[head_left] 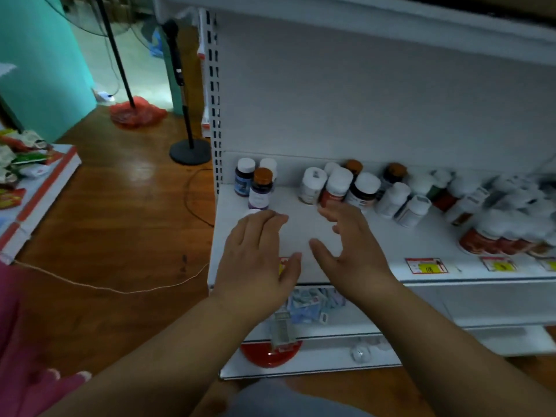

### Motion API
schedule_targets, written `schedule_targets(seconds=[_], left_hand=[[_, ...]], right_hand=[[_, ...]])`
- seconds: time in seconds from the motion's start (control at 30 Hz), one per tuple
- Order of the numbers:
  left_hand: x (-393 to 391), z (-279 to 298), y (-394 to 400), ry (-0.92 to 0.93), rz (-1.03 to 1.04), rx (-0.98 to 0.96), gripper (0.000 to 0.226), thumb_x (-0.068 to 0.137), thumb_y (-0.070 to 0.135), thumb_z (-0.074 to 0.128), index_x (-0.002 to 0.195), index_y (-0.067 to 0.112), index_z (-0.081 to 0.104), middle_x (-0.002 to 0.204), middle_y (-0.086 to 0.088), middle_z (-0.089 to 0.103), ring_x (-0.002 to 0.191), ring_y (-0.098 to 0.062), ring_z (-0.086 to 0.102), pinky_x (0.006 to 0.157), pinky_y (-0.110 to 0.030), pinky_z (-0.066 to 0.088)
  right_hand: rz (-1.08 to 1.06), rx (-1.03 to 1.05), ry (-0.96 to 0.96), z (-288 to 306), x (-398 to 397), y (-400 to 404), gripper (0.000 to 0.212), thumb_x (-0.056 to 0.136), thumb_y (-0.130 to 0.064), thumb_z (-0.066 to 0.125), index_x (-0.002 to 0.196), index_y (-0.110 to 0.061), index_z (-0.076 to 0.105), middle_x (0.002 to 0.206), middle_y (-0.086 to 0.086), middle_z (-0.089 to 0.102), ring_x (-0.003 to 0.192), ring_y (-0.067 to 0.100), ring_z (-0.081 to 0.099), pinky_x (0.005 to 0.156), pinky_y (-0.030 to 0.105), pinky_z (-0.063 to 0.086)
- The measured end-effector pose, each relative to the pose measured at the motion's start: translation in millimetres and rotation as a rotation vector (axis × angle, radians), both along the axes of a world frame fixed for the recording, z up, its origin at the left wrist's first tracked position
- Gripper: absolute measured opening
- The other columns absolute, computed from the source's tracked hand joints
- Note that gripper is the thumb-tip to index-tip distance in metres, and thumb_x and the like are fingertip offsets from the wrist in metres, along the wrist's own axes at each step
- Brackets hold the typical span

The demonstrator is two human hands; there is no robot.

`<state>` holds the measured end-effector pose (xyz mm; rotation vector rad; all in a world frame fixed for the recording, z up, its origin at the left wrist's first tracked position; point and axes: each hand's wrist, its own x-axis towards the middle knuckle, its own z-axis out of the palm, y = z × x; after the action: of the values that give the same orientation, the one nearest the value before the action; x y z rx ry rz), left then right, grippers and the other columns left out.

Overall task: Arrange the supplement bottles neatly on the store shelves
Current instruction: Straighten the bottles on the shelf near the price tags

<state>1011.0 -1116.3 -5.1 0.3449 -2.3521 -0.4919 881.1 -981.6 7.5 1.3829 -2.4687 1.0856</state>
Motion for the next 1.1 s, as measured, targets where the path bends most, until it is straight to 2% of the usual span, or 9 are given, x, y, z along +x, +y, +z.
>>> schedule_targets(seconds=[0.07, 0.13, 0.2, 0.37, 0.53, 0.63, 0.77, 0.9, 1.1], left_hand=[[-11.9, 2.2, 23.4, -0.017, -0.061, -0.007, 0.053, 0.086, 0.039, 0.056, 0.126, 0.005, 0.055, 0.124, -0.013, 0.056, 0.118, -0.027, 0.046, 0.102, -0.035, 0.034], [-26.5, 1.2, 50.0, -0.041, -0.123, -0.016, 0.051, 0.084, 0.033, 0.063, 0.125, 0.004, 0.058, 0.122, -0.014, 0.057, 0.116, -0.03, 0.05, 0.1, -0.039, 0.039], [-44.5, 1.1, 81.4, -0.074, -0.188, -0.009, 0.051, 0.082, 0.031, 0.066, 0.125, 0.006, 0.058, 0.123, -0.013, 0.057, 0.116, -0.031, 0.051, 0.1, -0.04, 0.04], [-107.2, 7.3, 192.2, -0.064, -0.39, 0.025, 0.051, 0.08, 0.033, 0.06, 0.125, 0.009, 0.056, 0.122, -0.01, 0.057, 0.111, -0.027, 0.051, 0.097, -0.039, 0.041], [-169.8, 6.6, 337.1, -0.071, -0.503, 0.027, 0.052, 0.083, 0.039, 0.055, 0.127, 0.013, 0.053, 0.125, -0.005, 0.053, 0.116, -0.023, 0.046, 0.101, -0.036, 0.037], [-204.8, 9.3, 414.0, -0.063, -0.587, 0.032, 0.052, 0.083, 0.04, 0.057, 0.128, 0.014, 0.051, 0.125, -0.003, 0.052, 0.117, -0.022, 0.046, 0.101, -0.038, 0.039], [-245.4, 13.0, 475.1, -0.114, -0.614, 0.049, 0.053, 0.084, 0.043, 0.056, 0.131, 0.021, 0.046, 0.128, 0.003, 0.049, 0.12, -0.018, 0.044, 0.102, -0.038, 0.04], [-298.6, 4.6, 506.3, -0.182, -0.603, 0.024, 0.054, 0.084, 0.045, 0.055, 0.132, 0.021, 0.047, 0.129, 0.003, 0.052, 0.121, -0.018, 0.046, 0.101, -0.041, 0.042], [-419.6, 10.7, 555.6, -0.166, -0.625, 0.049, 0.05, 0.083, 0.039, 0.059, 0.127, 0.018, 0.052, 0.117, 0.001, 0.059, 0.108, -0.02, 0.053, 0.091, -0.037, 0.044]], right_hand=[[-0.048, -0.053, 0.038, 10.0, -3.3, 30.0, 0.045, 0.089, -0.028, 0.065, 0.129, -0.028, 0.045, 0.129, -0.018, 0.037, 0.114, 0.004, 0.045, 0.088, 0.015, 0.044], [-0.125, -0.051, 0.072, 17.5, -8.1, 66.2, 0.04, 0.089, -0.025, 0.065, 0.127, -0.023, 0.049, 0.129, -0.008, 0.044, 0.113, 0.007, 0.049, 0.087, 0.016, 0.043], [-0.224, -0.042, 0.054, 22.3, -14.1, 108.2, 0.04, 0.089, -0.026, 0.065, 0.126, -0.024, 0.049, 0.127, -0.007, 0.046, 0.111, 0.009, 0.049, 0.081, 0.016, 0.043], [-0.41, -0.031, 0.041, 26.2, -36.2, 242.9, 0.038, 0.089, -0.026, 0.065, 0.123, -0.02, 0.052, 0.123, -0.008, 0.049, 0.116, 0.011, 0.049, 0.096, 0.038, 0.046], [-0.541, -0.005, 0.046, 32.4, -70.3, 386.9, 0.039, 0.087, -0.029, 0.066, 0.123, -0.023, 0.053, 0.113, -0.019, 0.043, 0.104, -0.006, 0.042, 0.088, 0.022, 0.043], [-0.576, 0.012, 0.03, 41.9, -98.7, 454.9, 0.04, 0.088, -0.032, 0.064, 0.126, -0.025, 0.052, 0.114, -0.02, 0.043, 0.107, -0.006, 0.043, 0.091, 0.021, 0.044], [-0.568, 0.014, 0.002, 51.8, -141.0, 509.5, 0.041, 0.087, -0.032, 0.064, 0.126, -0.024, 0.052, 0.118, -0.011, 0.05, 0.11, 0.001, 0.047, 0.093, 0.027, 0.046], [-0.537, -0.046, 0.018, 53.2, -199.4, 539.9, 0.038, 0.087, -0.032, 0.064, 0.123, -0.023, 0.054, 0.115, -0.01, 0.051, 0.107, 0.0, 0.047, 0.09, 0.022, 0.045], [-0.592, -0.068, 0.027, 56.7, -297.0, 588.6, 0.034, 0.088, -0.032, 0.064, 0.12, -0.035, 0.052, 0.115, -0.014, 0.05, 0.109, -0.005, 0.047, 0.09, 0.016, 0.042]])
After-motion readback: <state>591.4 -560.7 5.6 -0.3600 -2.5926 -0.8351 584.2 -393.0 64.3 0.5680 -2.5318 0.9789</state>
